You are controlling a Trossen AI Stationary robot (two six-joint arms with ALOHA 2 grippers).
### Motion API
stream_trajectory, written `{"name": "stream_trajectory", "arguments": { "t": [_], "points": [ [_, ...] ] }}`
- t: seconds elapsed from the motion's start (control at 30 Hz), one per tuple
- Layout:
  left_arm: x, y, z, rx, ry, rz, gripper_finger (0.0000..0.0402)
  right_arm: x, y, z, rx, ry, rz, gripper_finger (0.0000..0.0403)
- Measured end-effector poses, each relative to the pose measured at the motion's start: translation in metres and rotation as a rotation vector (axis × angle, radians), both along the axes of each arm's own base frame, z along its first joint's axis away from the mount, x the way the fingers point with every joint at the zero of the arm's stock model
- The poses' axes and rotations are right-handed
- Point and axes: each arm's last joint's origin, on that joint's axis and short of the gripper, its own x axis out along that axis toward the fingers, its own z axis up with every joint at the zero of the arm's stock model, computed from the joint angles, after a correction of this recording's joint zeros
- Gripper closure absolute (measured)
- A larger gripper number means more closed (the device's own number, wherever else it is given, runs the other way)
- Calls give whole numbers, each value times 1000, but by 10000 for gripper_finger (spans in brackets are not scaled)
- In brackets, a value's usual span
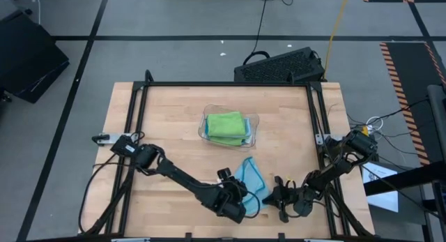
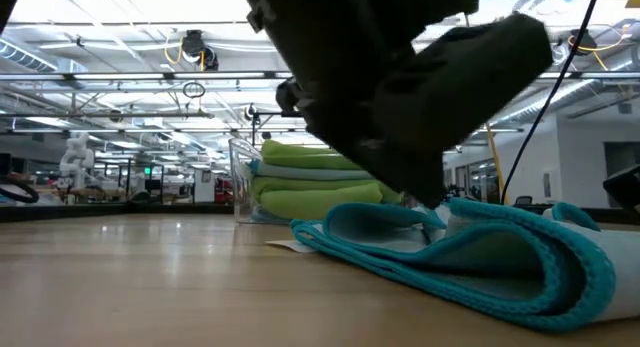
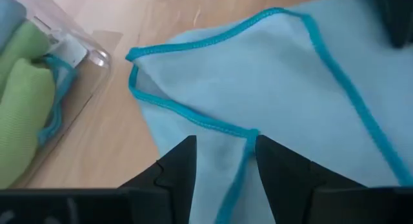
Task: Fold microfiber towels
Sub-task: Fold the blue microfiber cloth
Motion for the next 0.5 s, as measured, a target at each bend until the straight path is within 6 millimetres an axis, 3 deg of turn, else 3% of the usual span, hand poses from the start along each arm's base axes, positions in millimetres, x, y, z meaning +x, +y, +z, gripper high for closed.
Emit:
{"name": "stream_trajectory", "arguments": {
  "t": [0.2, 0.4, 0.5],
  "points": [
    [-2, -7, 6, 28, -1, -58, 238, 0, 0, 0, 1, -1, 0, 392],
    [-10, 9, -19, 68, 88, -14, 238, 0, 0, 0, -8, -8, 10, 392],
    [-13, 14, -21, 76, 105, 17, 238, 0, 0, 0, -8, -8, 11, 392]
  ]
}}
